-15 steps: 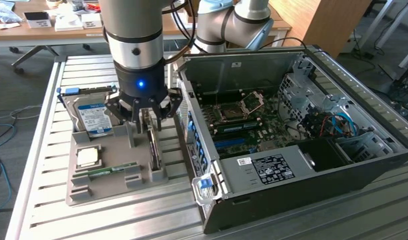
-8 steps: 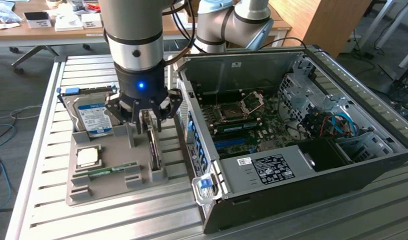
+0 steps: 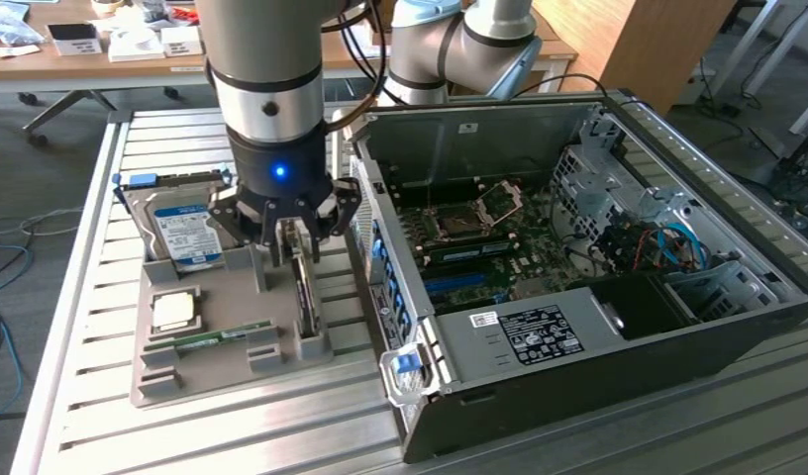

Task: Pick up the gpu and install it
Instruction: 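Pick up the gpu and move the gpu toward the slot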

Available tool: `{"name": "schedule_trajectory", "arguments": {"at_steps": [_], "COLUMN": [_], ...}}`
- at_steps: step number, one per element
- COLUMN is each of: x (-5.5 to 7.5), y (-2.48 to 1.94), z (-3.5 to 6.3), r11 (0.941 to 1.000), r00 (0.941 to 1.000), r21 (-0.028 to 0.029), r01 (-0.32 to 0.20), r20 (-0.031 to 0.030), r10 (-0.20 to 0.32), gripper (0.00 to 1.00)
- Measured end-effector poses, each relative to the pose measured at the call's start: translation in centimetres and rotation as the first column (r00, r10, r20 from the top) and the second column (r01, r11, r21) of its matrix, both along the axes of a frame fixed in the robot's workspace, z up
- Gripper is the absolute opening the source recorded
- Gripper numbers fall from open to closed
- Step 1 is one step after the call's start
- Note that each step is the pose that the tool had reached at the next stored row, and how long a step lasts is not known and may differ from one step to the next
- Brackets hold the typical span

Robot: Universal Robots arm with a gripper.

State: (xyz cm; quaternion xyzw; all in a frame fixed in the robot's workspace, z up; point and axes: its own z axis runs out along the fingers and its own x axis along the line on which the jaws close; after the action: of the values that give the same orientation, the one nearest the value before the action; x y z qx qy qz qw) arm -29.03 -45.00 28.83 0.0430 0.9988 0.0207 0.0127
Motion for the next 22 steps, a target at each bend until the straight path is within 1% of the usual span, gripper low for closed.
{"name": "schedule_trajectory", "arguments": {"at_steps": [6,12,22], "x": [0.0,0.0,0.0], "y": [0.00,0.00,0.00], "z": [-0.52,-0.62,-1.16], "r11": [1.0000,1.0000,1.0000], "r00": [1.0000,1.0000,1.0000], "r21": [0.0000,0.0001,-0.0002], "r01": [0.000,0.000,0.000], "r20": [0.0000,0.0001,-0.0001], "r10": [0.000,0.000,0.000], "gripper": [0.47,0.47,0.47]}}
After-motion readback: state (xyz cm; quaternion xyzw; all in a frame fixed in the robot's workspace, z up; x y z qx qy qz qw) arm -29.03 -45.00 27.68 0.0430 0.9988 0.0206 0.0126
